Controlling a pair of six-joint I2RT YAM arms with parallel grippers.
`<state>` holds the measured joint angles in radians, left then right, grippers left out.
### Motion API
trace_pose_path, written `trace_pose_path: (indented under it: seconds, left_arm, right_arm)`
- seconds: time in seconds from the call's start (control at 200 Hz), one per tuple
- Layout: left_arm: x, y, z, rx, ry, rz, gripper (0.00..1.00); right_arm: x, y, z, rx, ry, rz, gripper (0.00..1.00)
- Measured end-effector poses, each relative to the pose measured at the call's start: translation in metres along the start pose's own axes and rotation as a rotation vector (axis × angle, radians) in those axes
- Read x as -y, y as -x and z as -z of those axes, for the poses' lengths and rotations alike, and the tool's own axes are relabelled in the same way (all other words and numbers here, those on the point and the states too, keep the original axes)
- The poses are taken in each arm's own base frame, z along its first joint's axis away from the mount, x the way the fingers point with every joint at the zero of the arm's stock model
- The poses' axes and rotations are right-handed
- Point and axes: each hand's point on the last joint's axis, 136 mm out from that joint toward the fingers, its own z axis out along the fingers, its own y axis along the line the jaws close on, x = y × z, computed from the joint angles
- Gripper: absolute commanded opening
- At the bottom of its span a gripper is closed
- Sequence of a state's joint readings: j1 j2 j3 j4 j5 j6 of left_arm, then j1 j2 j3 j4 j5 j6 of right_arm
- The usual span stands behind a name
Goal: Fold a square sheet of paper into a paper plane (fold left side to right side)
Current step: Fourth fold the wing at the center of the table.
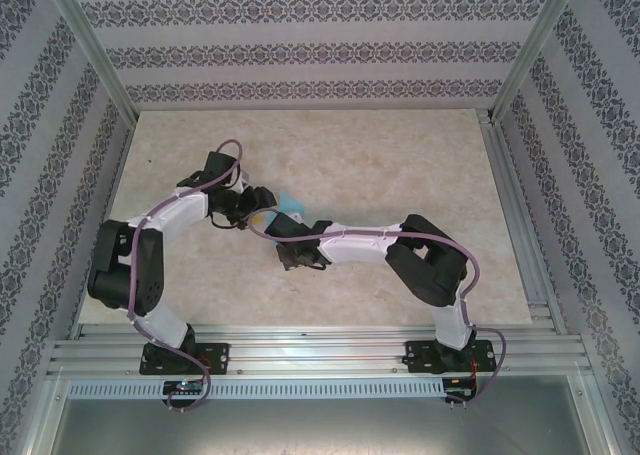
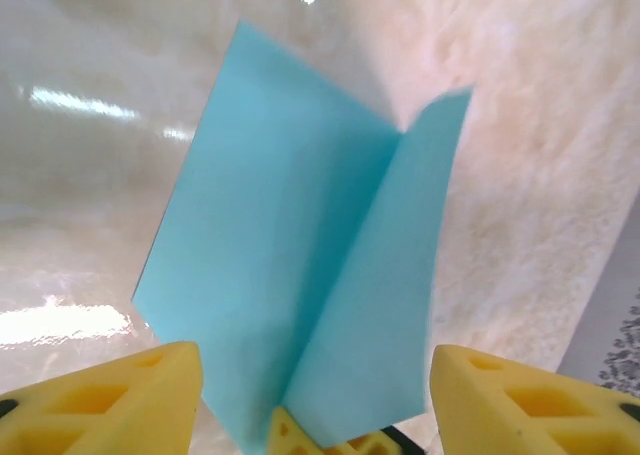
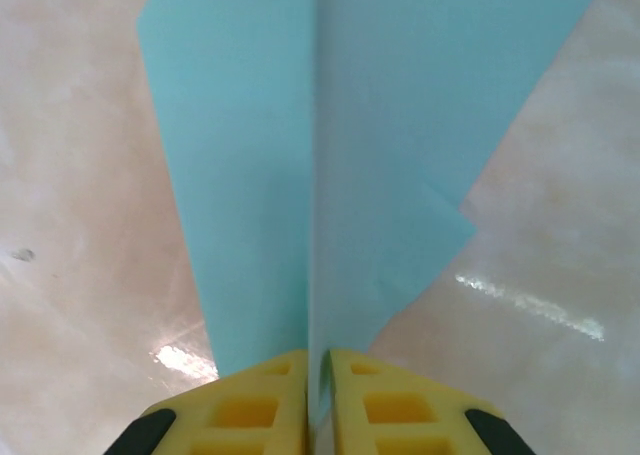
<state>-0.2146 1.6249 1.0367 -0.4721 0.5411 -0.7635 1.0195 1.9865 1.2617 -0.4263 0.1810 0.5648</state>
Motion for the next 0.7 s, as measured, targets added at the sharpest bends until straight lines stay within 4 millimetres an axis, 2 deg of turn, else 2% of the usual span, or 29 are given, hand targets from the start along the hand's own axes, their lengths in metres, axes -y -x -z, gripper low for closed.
trace_pose_path:
  seconds: [0.085,0.15,0.29,0.435,0.51,0.699]
  left_arm:
    - [-0.004,0.002,0.014,0.040,-0.020,0.007,0.64]
    - [-0.013,-0.001,0.017,0.045,-0.018,0.020,0.62]
    - [-0.027,-0.016,0.010,0.003,-0.022,0.055,0.50]
    - [-0.033,-0.029,0.002,-0.029,-0.061,0.090,0.31]
    - [-0.033,-0.035,-0.002,-0.043,-0.086,0.097,0.25]
    - [-0.016,-0.052,-0.022,-0.096,-0.152,0.081,0.21]
  right_arm:
    - [0.000,-0.001,0.000,-0.006,-0.004,0.011,0.13]
    - [0.001,-0.002,0.000,-0.009,-0.006,0.015,0.13]
    - [0.003,-0.003,0.002,-0.016,-0.013,0.045,0.12]
    - [0.011,-0.008,0.012,-0.027,-0.028,0.089,0.12]
    - [0.014,-0.009,0.019,-0.027,-0.035,0.104,0.13]
    - [0.022,-0.019,0.022,-0.040,-0.050,0.125,0.17]
